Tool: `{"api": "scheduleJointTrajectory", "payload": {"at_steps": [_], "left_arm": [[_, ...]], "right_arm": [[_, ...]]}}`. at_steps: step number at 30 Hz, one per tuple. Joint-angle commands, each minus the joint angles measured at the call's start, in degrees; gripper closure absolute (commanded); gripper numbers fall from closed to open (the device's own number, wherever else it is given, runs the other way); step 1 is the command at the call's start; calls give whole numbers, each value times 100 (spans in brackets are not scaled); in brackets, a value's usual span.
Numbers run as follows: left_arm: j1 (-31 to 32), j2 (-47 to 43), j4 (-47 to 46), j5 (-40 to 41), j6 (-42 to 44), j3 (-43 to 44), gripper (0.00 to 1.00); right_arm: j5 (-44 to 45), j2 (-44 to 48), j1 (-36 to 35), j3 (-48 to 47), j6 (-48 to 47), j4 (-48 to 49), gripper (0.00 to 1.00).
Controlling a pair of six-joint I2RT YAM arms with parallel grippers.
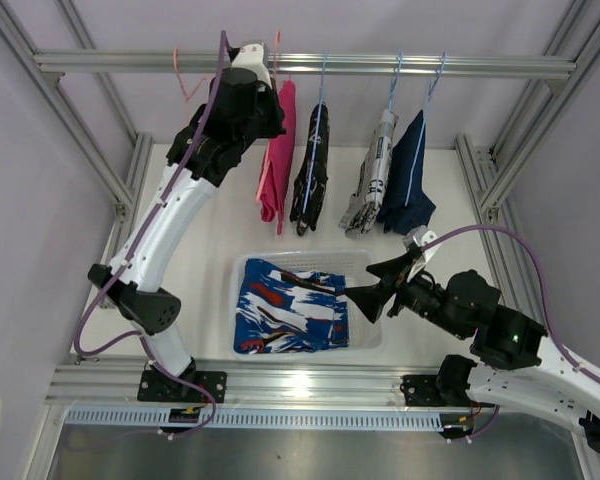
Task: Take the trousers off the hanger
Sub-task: Pick up the hanger from the clothesline.
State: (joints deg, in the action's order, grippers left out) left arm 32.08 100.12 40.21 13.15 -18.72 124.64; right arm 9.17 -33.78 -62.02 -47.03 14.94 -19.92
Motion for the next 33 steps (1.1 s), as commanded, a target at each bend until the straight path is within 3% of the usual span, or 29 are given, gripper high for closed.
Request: {"api": "scheduleJointTrajectory", "payload": {"at_steps": [1,11,19,26,33], "left_arm": [[-17,-695,-717,320,439,676,100],[-8,-1748,-277,724,738,17,99],[466,-2540,-108,2594,1318,-852,100],[545,-3691,-829,3193,1310,-3232,100],[546,-4281,-1278,3440,1265,-4630,99]], "right_arm": [[129,-102,23,-52,18,-3,20],[199,-832,23,-324,132,-196,20],[129,-1385,6,-790,220,-276,21],[498,-2324,-187,-1388,35,84,22],[814,-3529,-662,-1563,106,875,23]]}}
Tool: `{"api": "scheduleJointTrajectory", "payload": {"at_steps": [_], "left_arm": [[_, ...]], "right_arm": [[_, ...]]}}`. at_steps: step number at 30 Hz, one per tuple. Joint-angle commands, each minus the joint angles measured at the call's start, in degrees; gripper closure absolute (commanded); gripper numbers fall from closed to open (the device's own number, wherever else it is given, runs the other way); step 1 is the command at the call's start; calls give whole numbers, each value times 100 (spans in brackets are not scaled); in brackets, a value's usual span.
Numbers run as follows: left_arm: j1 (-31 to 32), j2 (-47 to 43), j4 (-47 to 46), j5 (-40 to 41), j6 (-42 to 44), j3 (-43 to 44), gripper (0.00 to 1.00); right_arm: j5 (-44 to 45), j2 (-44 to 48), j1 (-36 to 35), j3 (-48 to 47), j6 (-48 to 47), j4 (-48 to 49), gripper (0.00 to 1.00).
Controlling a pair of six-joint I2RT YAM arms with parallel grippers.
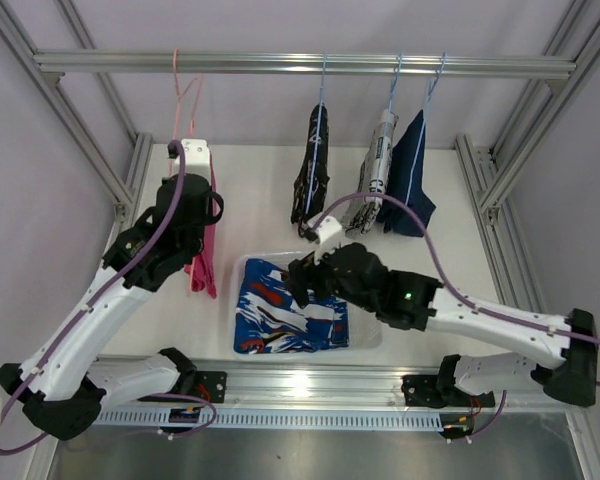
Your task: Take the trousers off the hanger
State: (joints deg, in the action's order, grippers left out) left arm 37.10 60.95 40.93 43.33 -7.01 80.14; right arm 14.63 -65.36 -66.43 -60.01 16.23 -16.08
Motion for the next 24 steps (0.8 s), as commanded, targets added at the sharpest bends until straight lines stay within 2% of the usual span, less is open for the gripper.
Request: {"api": "scheduleJointTrajectory", "payload": {"at_steps": [1,9,15,19,24], "left_arm": [[43,-390,-1385,457,111,-235,99],[34,-444,-1737,606,208,-859,100],[34,-294,-1913,764,349,-1026,100],[34,-180,-1931,650,332,-1079,100],[-10,-180,-1887,466,270,-1080,99]], "right_arm": [[338,-494,-290,-301,-41,570,23],[487,-1312,-660,-424,-59,1431,22],[1127,-1865,-678,-274,47,2863,21],[1480,-2541,-678,-590,-67,3540,21],[1823,-3526,-660,-1327,-269,3796,21]]}}
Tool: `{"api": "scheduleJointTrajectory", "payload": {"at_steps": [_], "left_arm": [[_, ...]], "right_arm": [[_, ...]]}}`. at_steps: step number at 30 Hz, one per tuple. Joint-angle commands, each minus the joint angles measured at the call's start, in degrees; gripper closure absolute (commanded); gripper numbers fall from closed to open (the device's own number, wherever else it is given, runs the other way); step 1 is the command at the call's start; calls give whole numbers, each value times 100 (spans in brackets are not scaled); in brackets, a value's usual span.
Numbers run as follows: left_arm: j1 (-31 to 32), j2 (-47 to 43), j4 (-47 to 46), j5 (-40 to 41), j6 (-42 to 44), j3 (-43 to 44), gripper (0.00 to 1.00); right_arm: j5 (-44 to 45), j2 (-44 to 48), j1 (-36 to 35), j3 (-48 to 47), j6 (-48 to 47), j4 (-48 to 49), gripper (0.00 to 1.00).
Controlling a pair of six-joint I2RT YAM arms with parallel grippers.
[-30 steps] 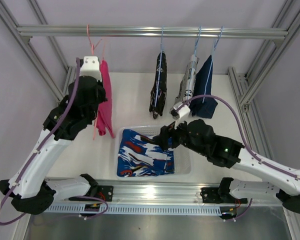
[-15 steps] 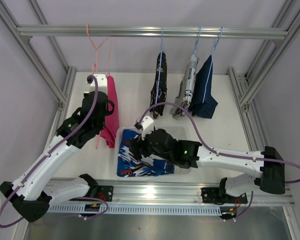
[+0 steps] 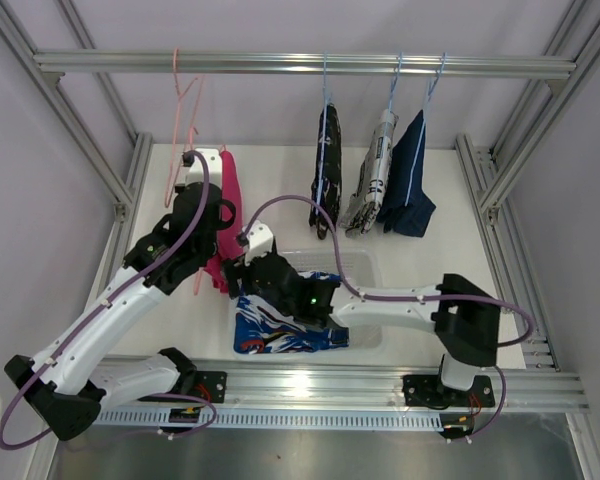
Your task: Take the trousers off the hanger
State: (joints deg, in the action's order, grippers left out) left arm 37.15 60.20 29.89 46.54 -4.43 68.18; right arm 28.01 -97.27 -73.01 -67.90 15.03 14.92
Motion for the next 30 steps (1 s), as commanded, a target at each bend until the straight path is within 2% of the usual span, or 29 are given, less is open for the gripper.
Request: {"api": "scheduleJointTrajectory", "payload": {"at_steps": [1,7,22,30], "left_arm": [[-49,-105,-757,83,-32,125,100],[-76,-228,-625,-110,-138,187,100],[-85,-334,-405,-471,-304,310,100],[-93,-316,-361,-559,-366,336,100]], "right_arm": [[512,-440,-2,-645,-201,714,21],[601,-995,199,-1305,-536,661,20],[266,-1258,666,-1357,-369,820,19],[635,-1689,587,-1489,-456,1241,20]]}}
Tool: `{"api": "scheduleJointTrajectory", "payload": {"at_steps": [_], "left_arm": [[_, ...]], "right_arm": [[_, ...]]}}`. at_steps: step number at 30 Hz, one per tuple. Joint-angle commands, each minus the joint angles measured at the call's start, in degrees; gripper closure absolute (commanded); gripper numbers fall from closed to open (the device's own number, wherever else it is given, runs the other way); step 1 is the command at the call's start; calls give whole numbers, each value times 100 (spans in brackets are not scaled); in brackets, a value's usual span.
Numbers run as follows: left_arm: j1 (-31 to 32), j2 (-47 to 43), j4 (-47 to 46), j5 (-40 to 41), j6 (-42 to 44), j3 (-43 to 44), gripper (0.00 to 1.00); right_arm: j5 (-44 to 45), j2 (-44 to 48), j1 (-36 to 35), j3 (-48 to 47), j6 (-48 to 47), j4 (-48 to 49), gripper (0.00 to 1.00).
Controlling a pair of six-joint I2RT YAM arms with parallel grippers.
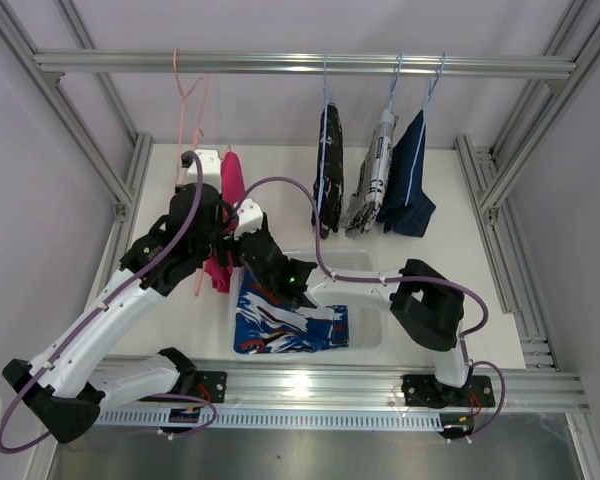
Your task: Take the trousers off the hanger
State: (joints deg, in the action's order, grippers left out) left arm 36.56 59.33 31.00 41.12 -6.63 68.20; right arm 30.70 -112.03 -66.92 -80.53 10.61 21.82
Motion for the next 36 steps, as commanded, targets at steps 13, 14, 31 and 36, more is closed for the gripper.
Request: {"api": "scheduleJointTrajectory", "payload": {"at_steps": [13,14,31,36], "left_arm": [[-43,-246,-455,-104,-180,351,100],[-43,-255,-455,-113,-180,351,100],[-78,-185,-569,-43,-93,255,99],[-140,-89,-596,18,-84,228,100]], "right_arm": [[903,-619,38,-393,-437,1228,77],[807,-592,47,-393,-411,1219,81],[94,461,30,-420,-200,464,100],[147,928,-6,-358,-270,305,100]]}}
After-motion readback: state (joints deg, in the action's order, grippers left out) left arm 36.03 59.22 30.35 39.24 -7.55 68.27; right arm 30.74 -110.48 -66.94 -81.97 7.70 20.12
